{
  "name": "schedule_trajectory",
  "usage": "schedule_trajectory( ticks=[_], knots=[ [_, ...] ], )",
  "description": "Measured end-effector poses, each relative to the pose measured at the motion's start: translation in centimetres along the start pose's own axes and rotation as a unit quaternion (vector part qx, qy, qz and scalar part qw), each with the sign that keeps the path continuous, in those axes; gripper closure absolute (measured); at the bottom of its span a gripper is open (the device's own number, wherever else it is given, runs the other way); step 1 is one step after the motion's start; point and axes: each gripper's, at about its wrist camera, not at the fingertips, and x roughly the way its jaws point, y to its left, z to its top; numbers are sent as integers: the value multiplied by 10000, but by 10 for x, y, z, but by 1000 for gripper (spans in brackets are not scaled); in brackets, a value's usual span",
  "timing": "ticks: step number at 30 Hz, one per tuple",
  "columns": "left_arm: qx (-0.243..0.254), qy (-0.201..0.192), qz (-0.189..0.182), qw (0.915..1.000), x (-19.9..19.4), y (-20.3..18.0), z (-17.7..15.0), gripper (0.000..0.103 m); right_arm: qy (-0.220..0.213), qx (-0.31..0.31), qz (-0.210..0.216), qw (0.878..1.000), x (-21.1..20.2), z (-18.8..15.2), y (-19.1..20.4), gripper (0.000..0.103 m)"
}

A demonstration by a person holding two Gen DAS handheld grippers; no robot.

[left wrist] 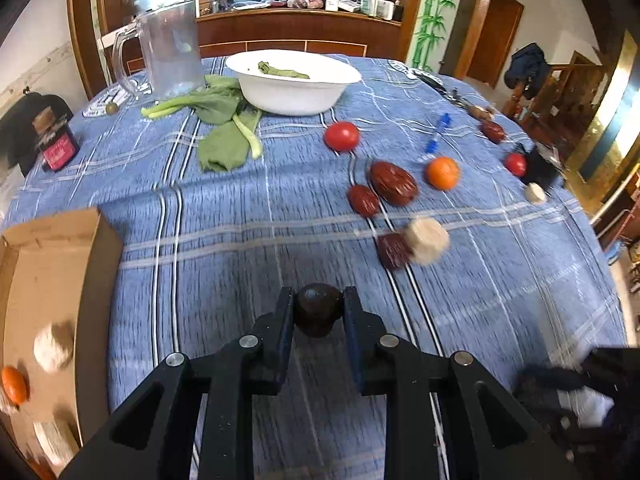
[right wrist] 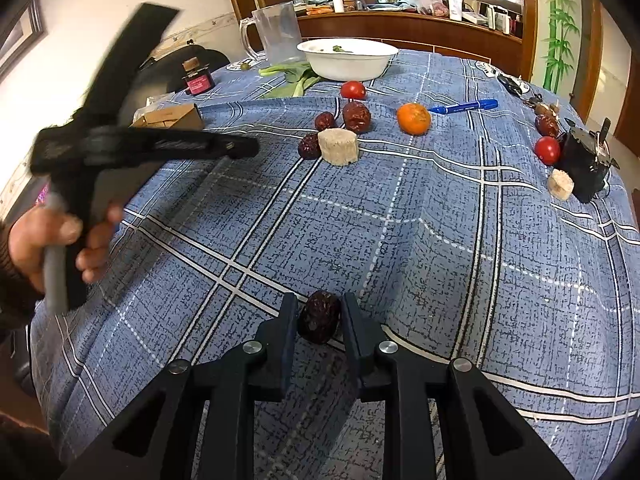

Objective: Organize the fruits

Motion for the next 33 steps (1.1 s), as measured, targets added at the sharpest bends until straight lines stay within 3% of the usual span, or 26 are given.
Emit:
schedule_trajectory(
  ticks=[4,8,13,19,24,26,27,28,33],
  knots=[
    [-134,58,-298,9994,-19,5,-22,81,59,-354,-399,9986,0,-1,14,80],
    [-192,32,-467,9987,-43,11,-41,80,8,-292,-479,9984,-5,-2,21,80],
    [-104,-39,-417,9991,-73,17,-65,80,-137,-14,-454,9989,-20,-1,26,80],
    [-207,-100,-442,9988,-100,35,-84,80,-228,-155,-541,9982,-31,7,49,80],
    [-368,13,-386,9986,-111,53,-98,80,-33,-173,-964,9952,-27,6,49,79],
    [-292,-27,-375,9989,-114,53,-102,80,111,-1,-965,9953,-23,0,35,60],
    [-279,-34,-384,9989,-114,53,-103,80,171,42,-922,9956,-20,-1,32,40],
    [-287,-21,-413,9987,-114,52,-104,80,196,64,-905,9957,-17,-3,29,36],
    [-239,64,-528,9983,-109,44,-108,80,209,143,-882,9958,-2,2,28,36]
  ],
)
